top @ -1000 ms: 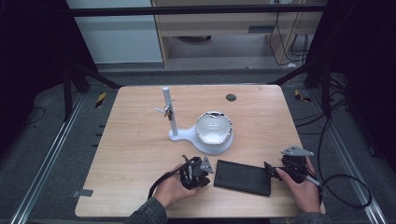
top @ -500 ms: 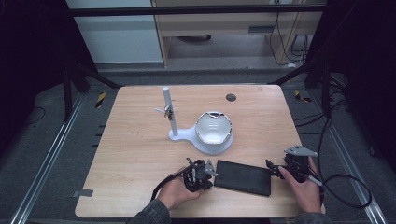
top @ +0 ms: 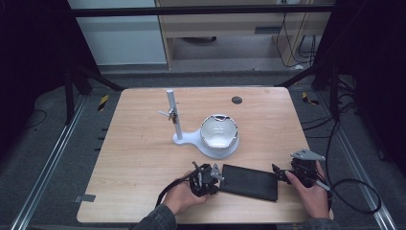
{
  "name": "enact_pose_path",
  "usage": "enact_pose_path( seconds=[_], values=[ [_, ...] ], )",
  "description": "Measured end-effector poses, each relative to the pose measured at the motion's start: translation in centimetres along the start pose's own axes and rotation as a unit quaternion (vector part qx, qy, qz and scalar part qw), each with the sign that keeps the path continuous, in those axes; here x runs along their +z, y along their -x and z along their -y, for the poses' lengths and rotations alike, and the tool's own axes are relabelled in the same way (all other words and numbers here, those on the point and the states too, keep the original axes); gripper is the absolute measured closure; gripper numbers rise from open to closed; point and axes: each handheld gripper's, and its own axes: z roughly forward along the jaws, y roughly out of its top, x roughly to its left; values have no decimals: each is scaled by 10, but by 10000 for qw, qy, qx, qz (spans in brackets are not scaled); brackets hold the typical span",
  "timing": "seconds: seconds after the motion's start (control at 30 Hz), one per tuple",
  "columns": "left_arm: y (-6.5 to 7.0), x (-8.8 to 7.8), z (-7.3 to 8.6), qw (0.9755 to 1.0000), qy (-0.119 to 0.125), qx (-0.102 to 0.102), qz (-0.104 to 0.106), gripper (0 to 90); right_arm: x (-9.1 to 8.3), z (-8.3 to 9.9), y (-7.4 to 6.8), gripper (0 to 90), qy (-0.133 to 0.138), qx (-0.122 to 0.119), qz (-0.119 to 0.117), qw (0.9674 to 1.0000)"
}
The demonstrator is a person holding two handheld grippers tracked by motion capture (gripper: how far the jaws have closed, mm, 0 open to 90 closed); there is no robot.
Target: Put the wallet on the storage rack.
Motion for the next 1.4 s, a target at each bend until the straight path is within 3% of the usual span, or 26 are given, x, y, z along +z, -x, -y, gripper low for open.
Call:
enact_pose_path(
  seconds=[0.4,0.6,0.77,0.9,1.0,1.07,1.2,1.4],
  values=[
    [0,-5,0,9999,159,-22,-9,889,-2,-2,-3,46,96,-73,-33,9999],
    [-1,-10,0,9991,409,-73,-32,889,-6,-3,-7,47,153,-66,-87,9998],
    [-3,-7,-1,9964,835,-112,-53,888,-14,-7,-19,56,264,-47,-372,9989],
    [-7,-3,-1,9932,1124,-296,-2,889,-22,-8,-31,59,357,-96,-668,9971],
    [-9,-3,-3,9929,1141,-335,23,889,-28,-9,-42,59,313,-184,-915,9951],
    [-9,-3,-5,9928,1149,-334,-28,889,-30,-11,-50,59,269,-389,-996,9939],
    [-11,-5,-11,9937,1091,-262,-54,888,-38,-18,-66,56,185,-650,-1173,9908],
    [-17,-10,-17,9958,897,-179,-95,881,-47,-21,-78,80,26,-962,-1327,9865]
  ],
)
